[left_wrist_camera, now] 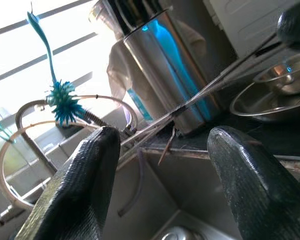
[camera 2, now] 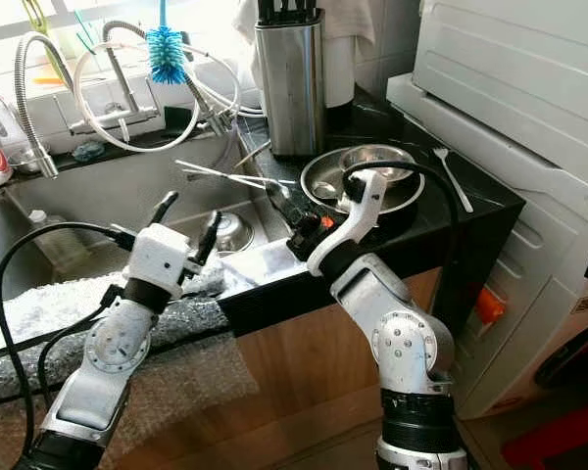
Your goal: Kitchen organization
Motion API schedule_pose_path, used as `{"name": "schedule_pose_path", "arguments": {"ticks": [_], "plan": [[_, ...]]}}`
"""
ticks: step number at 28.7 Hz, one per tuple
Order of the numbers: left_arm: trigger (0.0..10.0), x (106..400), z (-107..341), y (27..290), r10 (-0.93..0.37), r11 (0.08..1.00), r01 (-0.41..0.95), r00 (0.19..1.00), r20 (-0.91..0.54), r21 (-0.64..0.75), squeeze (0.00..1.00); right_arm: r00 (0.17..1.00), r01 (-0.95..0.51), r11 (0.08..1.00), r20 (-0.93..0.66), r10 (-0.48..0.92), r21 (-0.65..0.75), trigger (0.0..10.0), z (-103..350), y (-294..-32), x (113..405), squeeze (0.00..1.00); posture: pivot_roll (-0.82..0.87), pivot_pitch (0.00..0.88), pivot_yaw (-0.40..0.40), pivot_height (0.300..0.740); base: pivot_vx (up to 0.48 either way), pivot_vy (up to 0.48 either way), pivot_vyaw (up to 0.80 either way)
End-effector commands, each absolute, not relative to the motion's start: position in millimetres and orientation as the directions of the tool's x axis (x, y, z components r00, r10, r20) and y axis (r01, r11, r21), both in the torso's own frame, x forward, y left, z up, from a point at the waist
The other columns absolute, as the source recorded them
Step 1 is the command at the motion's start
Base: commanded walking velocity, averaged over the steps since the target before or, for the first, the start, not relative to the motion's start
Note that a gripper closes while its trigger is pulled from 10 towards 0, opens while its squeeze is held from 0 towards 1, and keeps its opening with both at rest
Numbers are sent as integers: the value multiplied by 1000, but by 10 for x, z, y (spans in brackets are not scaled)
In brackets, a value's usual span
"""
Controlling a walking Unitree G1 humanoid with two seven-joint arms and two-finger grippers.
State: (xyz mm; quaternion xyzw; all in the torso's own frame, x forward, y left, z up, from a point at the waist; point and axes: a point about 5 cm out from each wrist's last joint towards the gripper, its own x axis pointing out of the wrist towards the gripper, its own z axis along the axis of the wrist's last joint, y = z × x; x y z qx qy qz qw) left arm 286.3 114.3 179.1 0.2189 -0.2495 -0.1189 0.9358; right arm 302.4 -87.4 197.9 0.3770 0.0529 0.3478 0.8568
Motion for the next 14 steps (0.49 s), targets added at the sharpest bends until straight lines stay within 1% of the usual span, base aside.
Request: {"name": "schedule_pose_path", "arguments": {"ticks": [1, 3, 8, 14], "plan": [[10000, 2881, 1847, 1170, -331, 859, 78, 839, 432, 506, 0, 736, -552, 425, 178, 653, 717, 10000, 1990, -817, 3014, 0, -121, 0, 87, 740, 0, 0, 0], [10000, 2881, 1847, 1170, -331, 859, 78, 839, 432, 506, 0, 736, -551, 425, 178, 653, 718, 10000, 1991, -818, 3014, 0, -121, 0, 87, 740, 0, 0, 0], [10000, 2873, 1831, 1116, -378, 833, 110, 829, 412, 542, 0, 720, -564, 387, 204, 664, 729, 10000, 2014, -789, 3003, 0, -120, 0, 83, 740, 0, 0, 0], [10000, 2870, 1831, 1091, -387, 810, 90, 824, 414, 580, 0, 711, -567, 375, 204, 673, 734, 10000, 2029, -778, 2986, 0, -121, 0, 80, 740, 0, 0, 0]]}}
